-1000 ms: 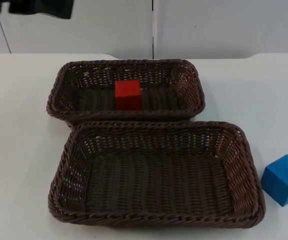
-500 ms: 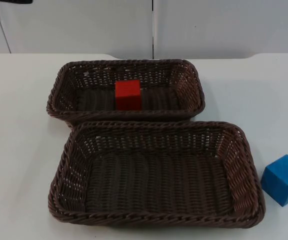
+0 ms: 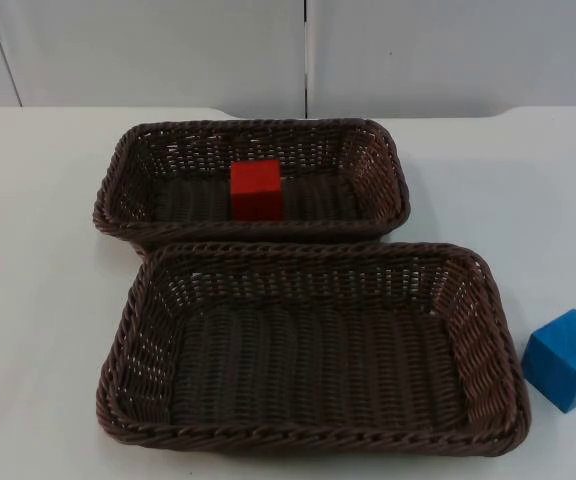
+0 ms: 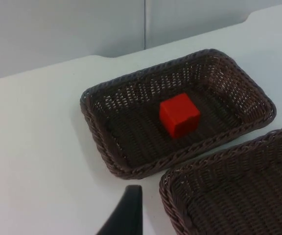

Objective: Pick up one cube with the left hand and place it into the upper basket. Pick up one cube with the right hand and place it into the lower basket.

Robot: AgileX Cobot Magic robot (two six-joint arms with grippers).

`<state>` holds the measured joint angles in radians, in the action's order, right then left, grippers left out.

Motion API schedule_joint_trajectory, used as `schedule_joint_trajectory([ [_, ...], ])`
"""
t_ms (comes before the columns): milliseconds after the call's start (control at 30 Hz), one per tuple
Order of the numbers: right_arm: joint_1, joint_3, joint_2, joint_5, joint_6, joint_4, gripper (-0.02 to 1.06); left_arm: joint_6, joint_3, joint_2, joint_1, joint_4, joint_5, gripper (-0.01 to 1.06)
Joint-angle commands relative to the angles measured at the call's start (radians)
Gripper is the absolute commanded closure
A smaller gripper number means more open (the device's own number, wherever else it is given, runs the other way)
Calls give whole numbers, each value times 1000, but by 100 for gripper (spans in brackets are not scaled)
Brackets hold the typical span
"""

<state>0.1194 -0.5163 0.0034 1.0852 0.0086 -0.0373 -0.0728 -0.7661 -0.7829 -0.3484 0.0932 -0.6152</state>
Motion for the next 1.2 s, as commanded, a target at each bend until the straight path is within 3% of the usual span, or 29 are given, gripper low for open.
schedule_joint_trajectory([
  [0,-5,0,-3,-6,2,4,-1,9,4,4,1,-7,0,13],
  [1000,-5,-9,-3,-20,-2,19,-1,11,4,4,1,-15,-8,13],
  [1167,-5,-57,86,-34,-2,31,-1,11,4,4,1,-15,-8,13],
])
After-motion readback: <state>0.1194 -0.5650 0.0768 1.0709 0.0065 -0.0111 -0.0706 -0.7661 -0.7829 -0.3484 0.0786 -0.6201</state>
